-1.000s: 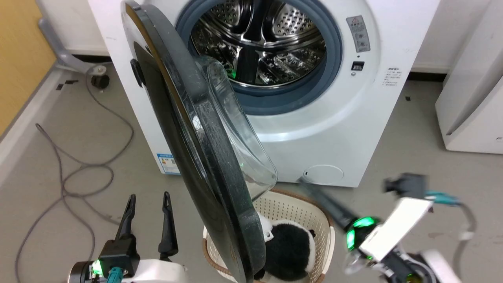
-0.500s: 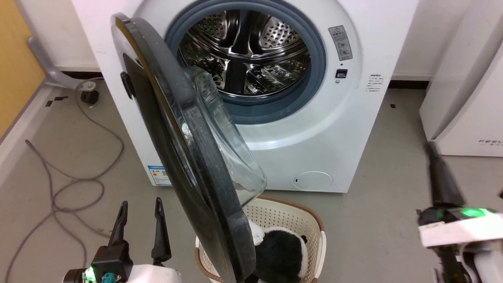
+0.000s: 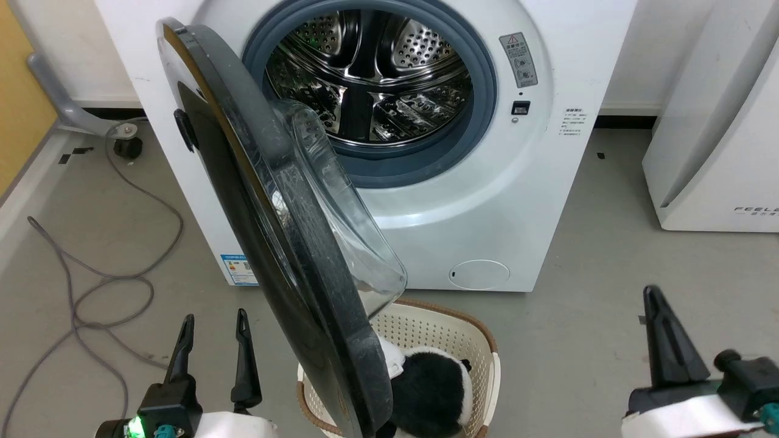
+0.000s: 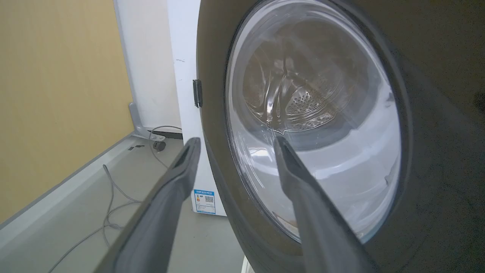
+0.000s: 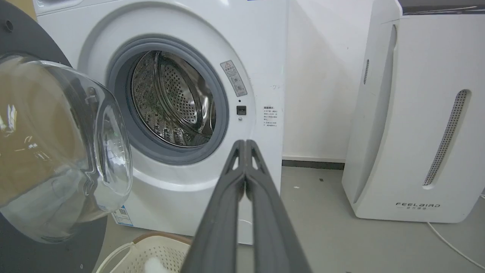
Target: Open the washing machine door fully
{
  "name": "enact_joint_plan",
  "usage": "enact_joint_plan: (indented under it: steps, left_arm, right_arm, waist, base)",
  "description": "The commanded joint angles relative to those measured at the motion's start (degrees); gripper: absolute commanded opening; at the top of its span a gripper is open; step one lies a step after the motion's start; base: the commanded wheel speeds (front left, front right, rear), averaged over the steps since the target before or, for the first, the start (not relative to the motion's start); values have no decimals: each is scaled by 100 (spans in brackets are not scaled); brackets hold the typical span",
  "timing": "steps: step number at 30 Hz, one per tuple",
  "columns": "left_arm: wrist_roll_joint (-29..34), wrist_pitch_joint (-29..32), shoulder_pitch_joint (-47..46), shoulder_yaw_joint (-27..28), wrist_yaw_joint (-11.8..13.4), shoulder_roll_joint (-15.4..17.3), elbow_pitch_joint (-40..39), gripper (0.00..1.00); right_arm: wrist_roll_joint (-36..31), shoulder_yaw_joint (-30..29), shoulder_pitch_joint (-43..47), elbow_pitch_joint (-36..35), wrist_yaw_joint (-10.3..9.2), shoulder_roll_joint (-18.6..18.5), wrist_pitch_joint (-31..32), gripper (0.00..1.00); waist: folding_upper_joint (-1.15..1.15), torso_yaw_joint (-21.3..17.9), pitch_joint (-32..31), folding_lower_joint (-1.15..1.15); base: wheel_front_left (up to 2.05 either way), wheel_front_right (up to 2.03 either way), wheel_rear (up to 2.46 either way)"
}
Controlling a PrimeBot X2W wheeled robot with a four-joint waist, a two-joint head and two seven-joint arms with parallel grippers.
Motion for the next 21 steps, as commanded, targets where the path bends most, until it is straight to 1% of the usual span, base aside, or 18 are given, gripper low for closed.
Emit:
enact_joint_plan:
  steps: [1, 6, 7, 8, 9, 12, 13, 14, 17, 21]
  left_arm:
    - [23, -25, 10, 9, -12, 5, 5, 100]
    - [12, -25, 12, 20, -5, 5, 29, 100]
    - [7, -25, 11, 22, -4, 5, 32, 100]
    - [2, -25, 10, 25, -2, 5, 34, 100]
    - [-5, -25, 9, 31, 3, 5, 35, 100]
    - [-43, -25, 8, 64, 43, 5, 11, 100]
    - [-54, -25, 3, 85, 57, 5, -15, 49]
    - [-52, -25, -6, 104, 46, 5, -40, 0]
    - [-68, -25, -91, 215, -7, 5, -178, 0]
    - [-12, -25, -344, 435, -63, 5, -665, 0]
  right_arm:
    - [-21, 11, 91, 22, 5, 35, -24, 0]
    - [-6, 29, 256, 82, 5, 89, -24, 0]
    - [-15, 39, 285, 95, 5, 94, -24, 16]
    - [-27, 48, 307, 103, 5, 97, -24, 49]
    - [-56, 44, 322, 105, 5, 100, -24, 100]
    - [-80, 42, 356, 99, 5, 103, -24, 100]
    - [-69, 38, 366, 95, 5, 104, -24, 100]
    - [-50, 30, 374, 89, 5, 104, -25, 100]
    - [-27, -1, 393, 11, 5, 105, -25, 100]
    - [4, -84, 417, -147, 5, 105, -25, 100]
  waist:
    - [0, 4, -3, 0]
    - [0, 17, -31, 0]
    - [0, 22, -37, 0]
    - [0, 26, -43, 0]
    - [0, 30, -49, 0]
    - [0, 43, -73, 0]
    - [0, 48, -81, 0]
    - [0, 52, -89, 0]
    - [0, 69, -116, 0]
    - [0, 96, -143, 0]
  base:
    - [0, 0, 0]
    - [0, 0, 0]
    - [0, 0, 0]
    - [0, 0, 0]
    - [0, 0, 0]
    - [0, 0, 0]
    - [0, 0, 0]
    - [0, 0, 0]
    - [0, 0, 0]
    - [0, 0, 0]
